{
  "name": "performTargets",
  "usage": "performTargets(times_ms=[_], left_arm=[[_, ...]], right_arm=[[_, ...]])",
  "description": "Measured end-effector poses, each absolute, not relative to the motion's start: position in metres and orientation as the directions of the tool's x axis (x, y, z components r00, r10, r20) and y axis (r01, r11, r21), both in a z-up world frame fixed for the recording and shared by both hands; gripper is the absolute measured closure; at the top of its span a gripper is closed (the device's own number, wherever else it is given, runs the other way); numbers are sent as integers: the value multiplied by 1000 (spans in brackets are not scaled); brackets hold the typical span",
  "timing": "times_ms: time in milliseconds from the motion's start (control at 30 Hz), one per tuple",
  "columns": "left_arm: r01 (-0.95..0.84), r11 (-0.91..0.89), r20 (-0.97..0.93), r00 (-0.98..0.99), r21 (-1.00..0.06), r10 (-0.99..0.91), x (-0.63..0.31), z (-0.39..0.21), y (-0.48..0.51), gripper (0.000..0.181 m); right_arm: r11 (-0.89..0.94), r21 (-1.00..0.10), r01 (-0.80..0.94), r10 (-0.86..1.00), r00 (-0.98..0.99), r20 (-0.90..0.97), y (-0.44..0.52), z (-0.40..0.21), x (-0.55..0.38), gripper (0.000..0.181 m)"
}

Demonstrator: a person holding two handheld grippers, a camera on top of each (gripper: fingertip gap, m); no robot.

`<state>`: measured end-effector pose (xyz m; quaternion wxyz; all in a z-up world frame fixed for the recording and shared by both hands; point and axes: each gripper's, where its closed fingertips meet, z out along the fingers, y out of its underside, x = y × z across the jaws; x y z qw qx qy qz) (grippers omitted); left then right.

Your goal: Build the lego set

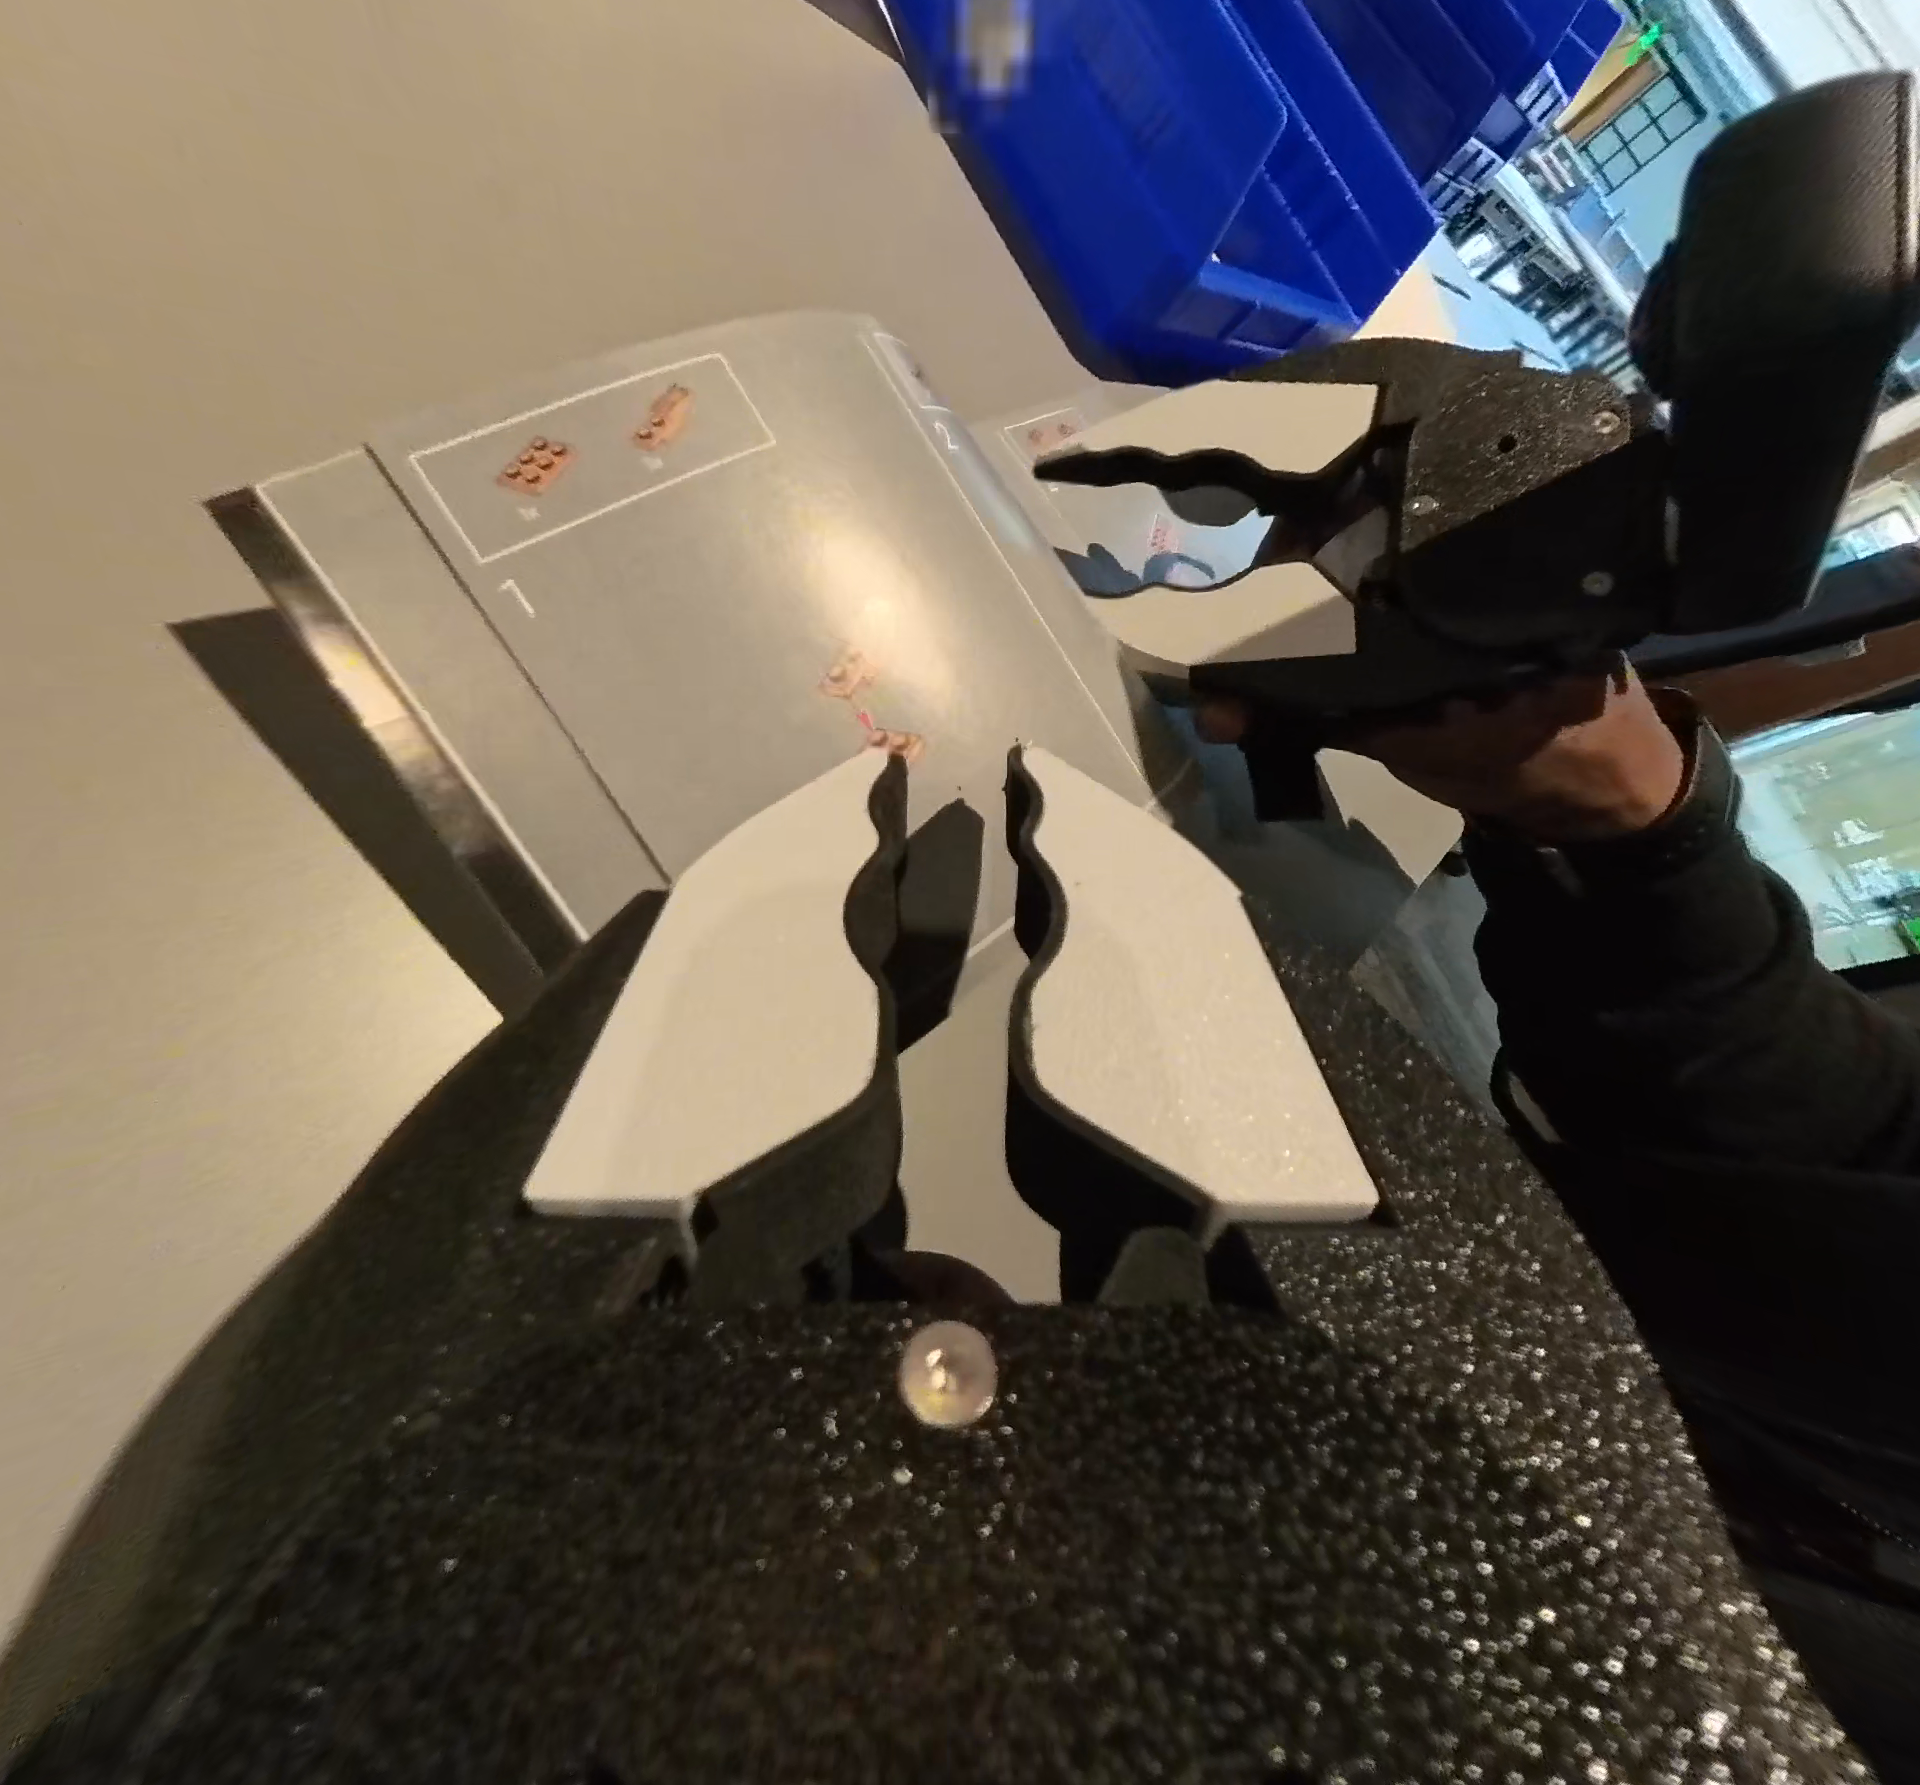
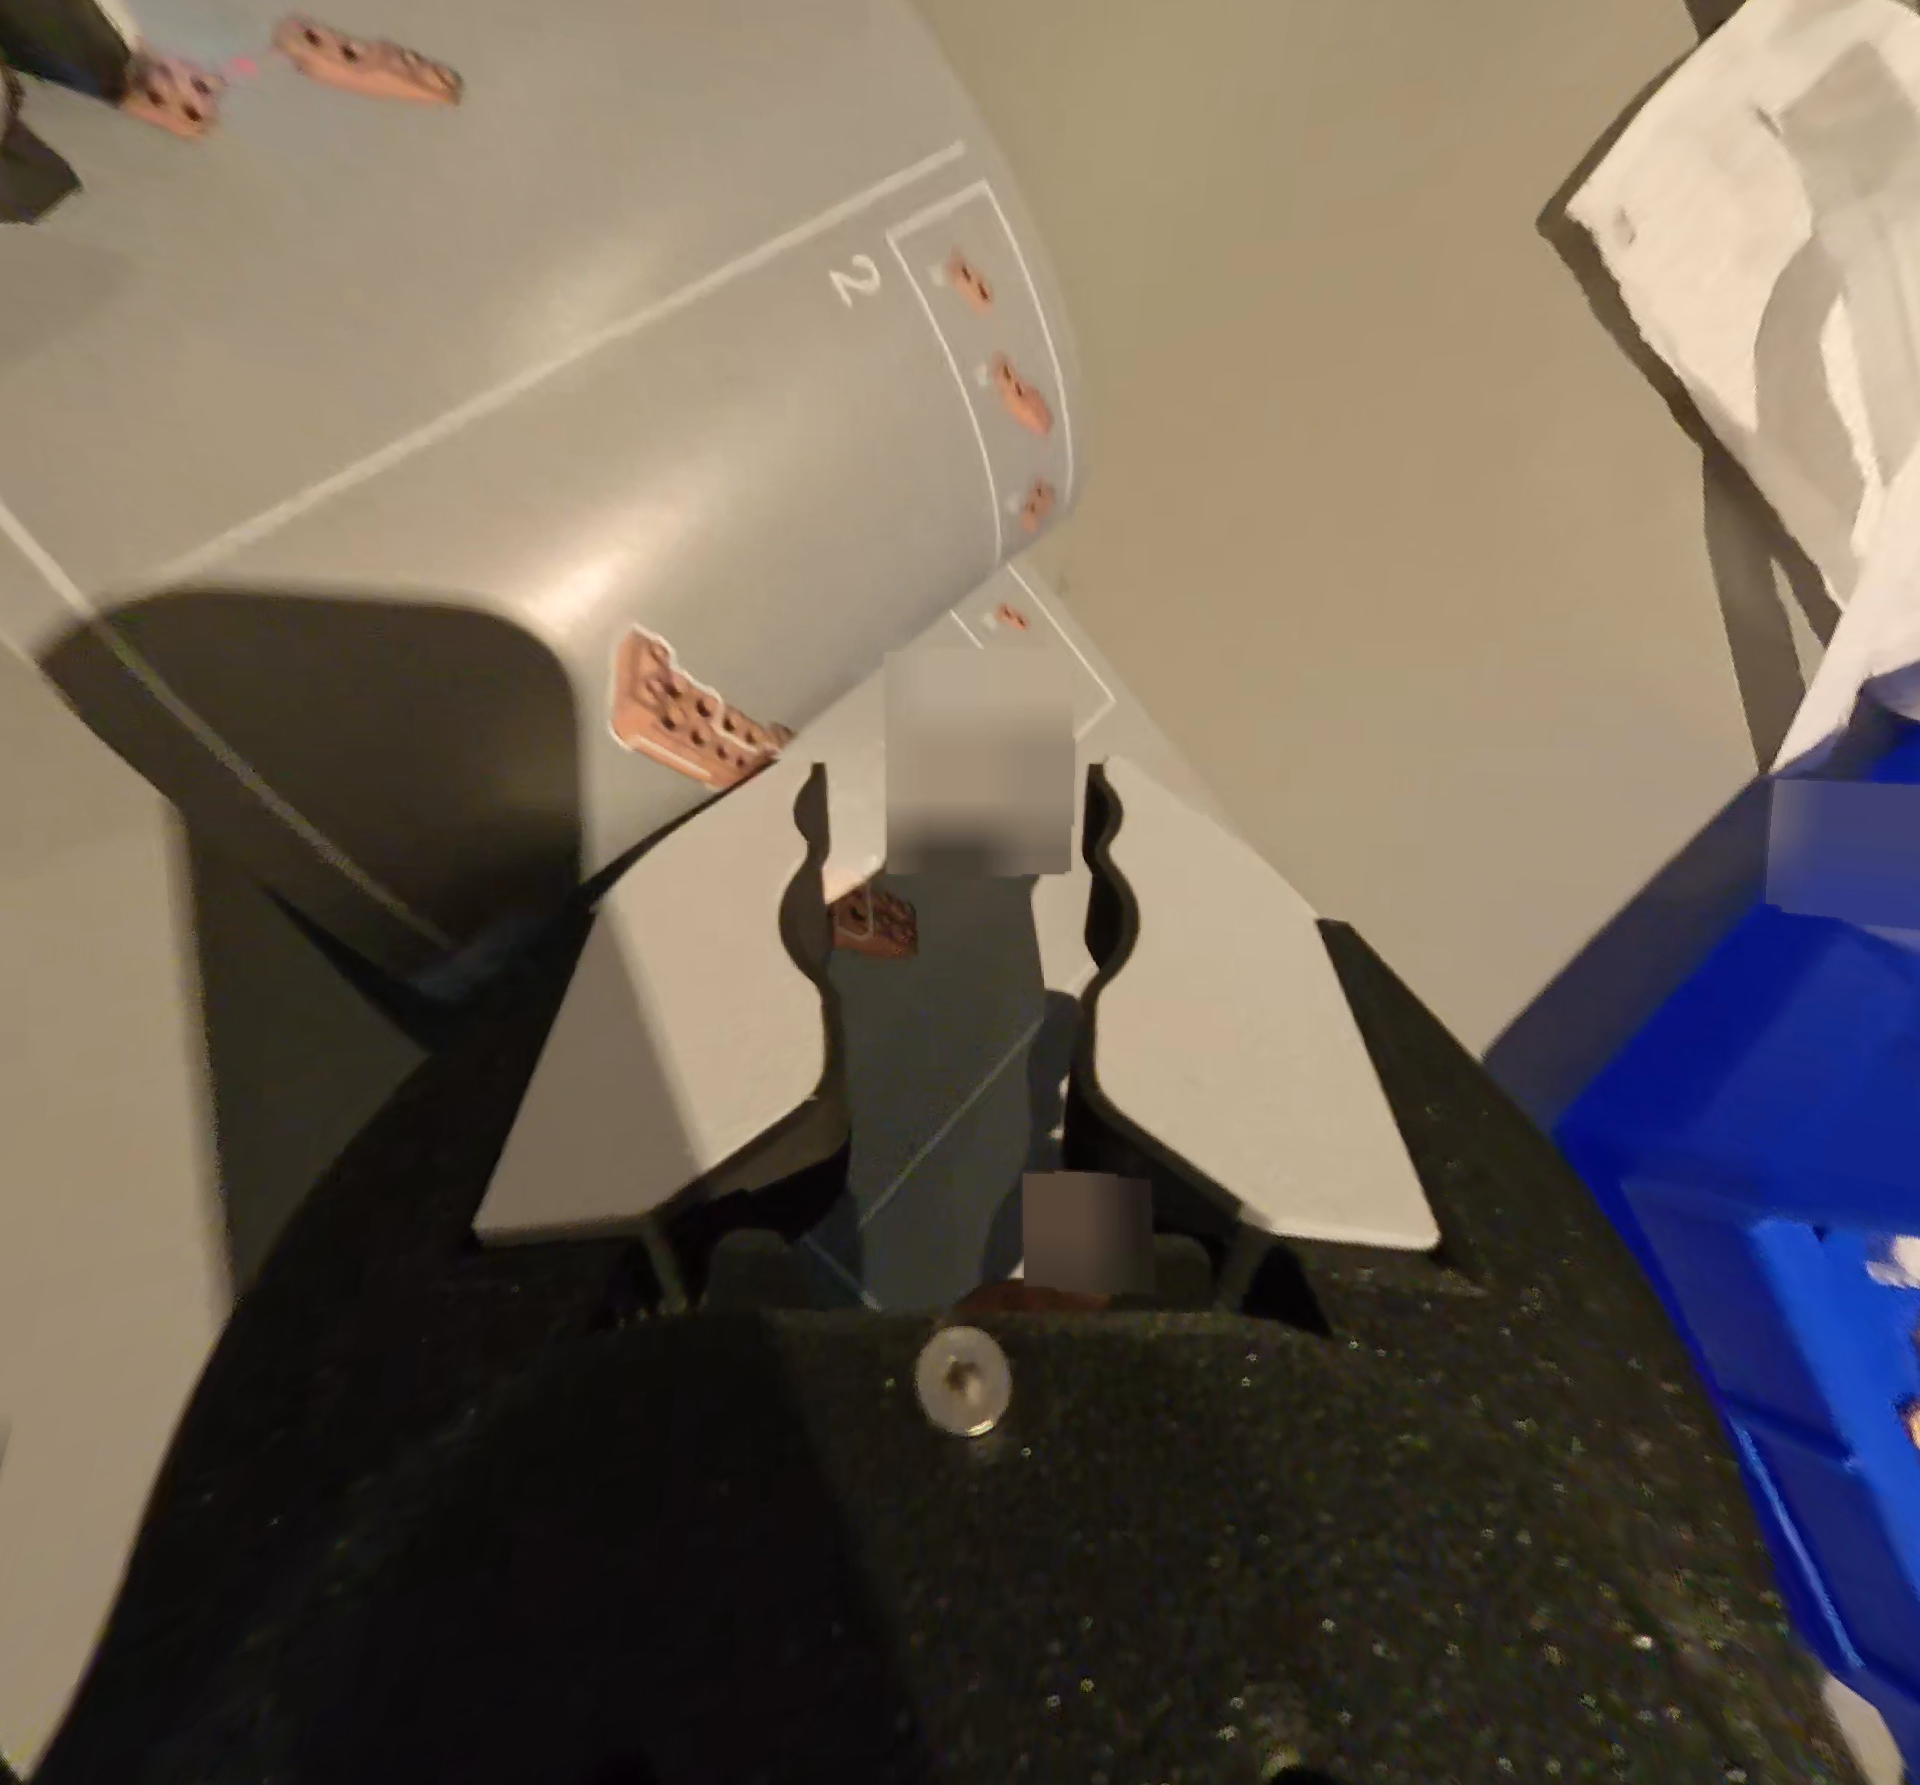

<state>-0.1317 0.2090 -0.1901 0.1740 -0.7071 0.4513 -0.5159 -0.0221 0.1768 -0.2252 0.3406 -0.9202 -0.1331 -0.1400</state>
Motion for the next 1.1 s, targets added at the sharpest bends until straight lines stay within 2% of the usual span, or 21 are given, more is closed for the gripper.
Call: performTargets(times_ms=[600, 867, 1100], left_arm=[[-484, -529, 531, 148, -697, -834, -149, -204, 224, 157], [-496, -528, 537, 139, -689, -832, -149, -209, 222, 159], [-498, -537, 552, 133, -680, -823, -149, -213, 222, 162]], right_arm=[[-637, -718, 282, 147, 958, 247, 190, -202, -43, 134], [-612, -753, 243, 190, 969, 158, 190, -199, -60, 134], [-606, -745, 279, 238, 957, 164, 197, -201, -78, 134]])
